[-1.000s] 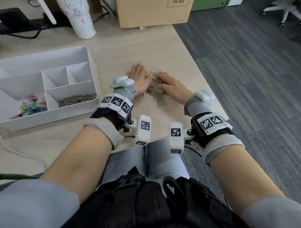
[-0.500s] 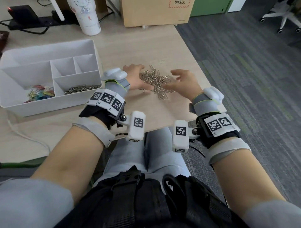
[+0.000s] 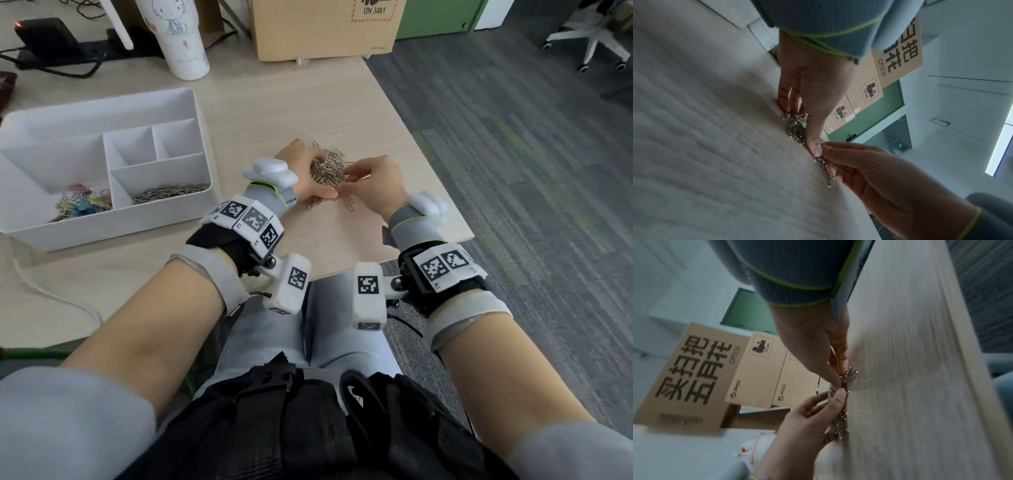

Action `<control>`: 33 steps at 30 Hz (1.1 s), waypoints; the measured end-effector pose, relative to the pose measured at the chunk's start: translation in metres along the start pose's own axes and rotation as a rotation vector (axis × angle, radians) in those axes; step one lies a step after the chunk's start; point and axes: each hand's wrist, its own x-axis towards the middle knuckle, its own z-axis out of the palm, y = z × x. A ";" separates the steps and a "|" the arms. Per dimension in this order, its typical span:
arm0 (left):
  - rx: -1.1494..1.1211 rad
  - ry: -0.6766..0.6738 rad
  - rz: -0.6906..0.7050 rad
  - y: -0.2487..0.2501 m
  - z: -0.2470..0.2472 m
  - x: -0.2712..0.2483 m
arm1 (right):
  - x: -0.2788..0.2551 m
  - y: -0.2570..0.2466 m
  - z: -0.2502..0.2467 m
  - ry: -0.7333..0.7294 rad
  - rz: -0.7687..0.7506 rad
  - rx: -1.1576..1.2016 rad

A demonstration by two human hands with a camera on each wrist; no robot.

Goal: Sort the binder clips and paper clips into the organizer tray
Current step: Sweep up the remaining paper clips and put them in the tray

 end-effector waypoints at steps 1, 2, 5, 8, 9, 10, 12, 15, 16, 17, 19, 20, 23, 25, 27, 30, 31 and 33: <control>-0.027 0.008 0.003 0.000 -0.001 0.001 | 0.001 0.001 -0.001 0.006 0.030 0.058; -0.052 0.016 0.003 -0.001 0.000 0.003 | 0.004 0.002 -0.003 0.012 0.062 0.122; -0.110 0.048 -0.016 -0.004 0.000 0.007 | 0.006 0.005 -0.005 -0.006 0.196 0.447; -0.158 0.085 -0.018 -0.009 0.000 0.011 | 0.007 0.002 -0.007 -0.018 0.320 0.703; -0.173 0.094 -0.013 -0.010 -0.001 0.012 | 0.007 0.002 -0.008 -0.016 0.353 0.758; -0.185 0.101 -0.005 -0.011 -0.001 0.013 | 0.008 0.002 -0.008 -0.014 0.382 0.811; -0.219 0.102 -0.008 -0.013 -0.004 0.015 | 0.011 0.003 -0.010 0.000 0.414 0.884; -0.337 0.079 -0.037 -0.017 -0.008 0.016 | 0.012 0.004 -0.011 -0.003 0.426 0.955; -0.360 0.082 -0.046 -0.018 -0.009 0.017 | 0.013 0.004 -0.012 -0.007 0.420 0.967; -0.368 0.093 -0.057 -0.017 -0.011 0.019 | 0.013 0.004 -0.012 -0.009 0.411 0.964; -0.407 0.110 -0.060 -0.015 -0.016 0.022 | 0.015 0.002 -0.012 -0.016 0.387 0.936; -0.437 0.108 -0.052 -0.012 -0.019 0.023 | 0.016 0.000 -0.012 -0.028 0.375 0.933; -0.461 0.093 0.017 -0.001 -0.026 0.027 | 0.020 -0.007 -0.010 -0.112 0.387 0.986; -0.463 0.076 0.077 0.008 -0.028 0.030 | 0.021 -0.013 -0.009 -0.182 0.414 1.026; -0.429 0.054 0.148 0.017 -0.028 0.031 | 0.022 -0.017 -0.007 -0.241 0.427 1.102; -0.384 0.026 0.224 0.029 -0.025 0.034 | 0.024 -0.021 -0.007 -0.302 0.452 1.270; -0.365 0.018 0.238 0.032 -0.025 0.035 | 0.023 -0.021 -0.006 -0.306 0.462 1.326; -0.334 -0.023 0.258 0.036 -0.023 0.037 | 0.023 -0.020 -0.006 -0.315 0.495 1.419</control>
